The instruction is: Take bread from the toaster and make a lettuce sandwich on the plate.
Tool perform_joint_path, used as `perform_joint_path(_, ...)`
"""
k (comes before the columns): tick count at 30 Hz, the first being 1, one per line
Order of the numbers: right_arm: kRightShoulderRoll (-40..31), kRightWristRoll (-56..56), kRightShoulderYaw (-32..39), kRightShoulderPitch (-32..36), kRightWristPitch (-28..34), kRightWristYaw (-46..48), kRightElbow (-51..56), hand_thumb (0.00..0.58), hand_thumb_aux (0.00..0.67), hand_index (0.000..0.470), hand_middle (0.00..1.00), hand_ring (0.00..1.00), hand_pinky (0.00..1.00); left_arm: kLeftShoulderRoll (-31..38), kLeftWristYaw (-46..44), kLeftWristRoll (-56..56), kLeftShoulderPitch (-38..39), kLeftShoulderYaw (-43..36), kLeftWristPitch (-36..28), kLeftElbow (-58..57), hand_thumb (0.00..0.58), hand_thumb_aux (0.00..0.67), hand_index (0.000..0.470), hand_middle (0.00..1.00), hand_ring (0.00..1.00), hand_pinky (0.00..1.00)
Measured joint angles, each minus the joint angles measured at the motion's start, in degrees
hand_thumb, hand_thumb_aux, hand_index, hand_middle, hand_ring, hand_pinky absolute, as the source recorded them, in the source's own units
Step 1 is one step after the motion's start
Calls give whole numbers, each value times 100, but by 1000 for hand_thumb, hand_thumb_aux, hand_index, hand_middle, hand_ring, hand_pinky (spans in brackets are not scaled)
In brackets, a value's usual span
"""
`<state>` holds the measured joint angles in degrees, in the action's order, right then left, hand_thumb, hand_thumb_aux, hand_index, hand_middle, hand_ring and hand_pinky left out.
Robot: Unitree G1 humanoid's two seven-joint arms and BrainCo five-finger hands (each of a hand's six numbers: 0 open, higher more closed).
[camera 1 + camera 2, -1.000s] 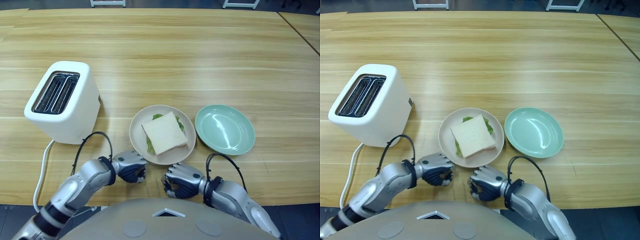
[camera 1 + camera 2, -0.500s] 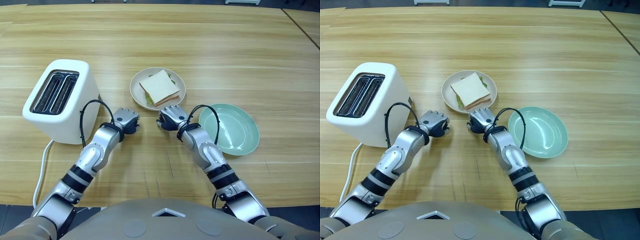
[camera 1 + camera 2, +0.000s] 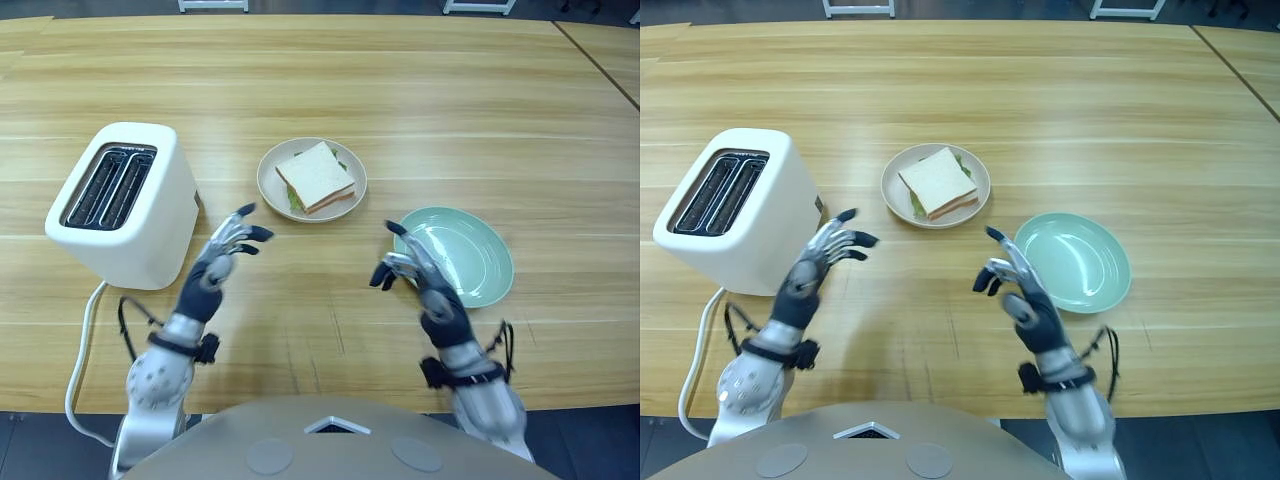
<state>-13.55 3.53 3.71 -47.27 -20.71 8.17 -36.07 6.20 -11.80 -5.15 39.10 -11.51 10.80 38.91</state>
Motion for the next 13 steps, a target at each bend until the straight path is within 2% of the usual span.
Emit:
perform_joint_path(2,13,-118,-24,-445,-639,2,307,0,0,0,0,0,0,142,-25,234,533,21,674,-149,0,0,0,0,0,0)
perform_joint_path(5,20,-180,-32,-633,-1204,13,547,0,0,0,0,0,0,263,-69,550,935,114,1270,-361,0,0,0,0,0,0)
perform_joint_path(10,12,-218,-56,-699,-1655,65,732,0,0,0,0,0,0,376,-83,667,1299,140,1924,-581,0,0,0,0,0,0)
perform_joint_path(13,16,-216,-59,-692,-1692,84,752,0,0,0,0,0,0,407,-73,680,1310,187,2017,-641,0,0,0,0,0,0)
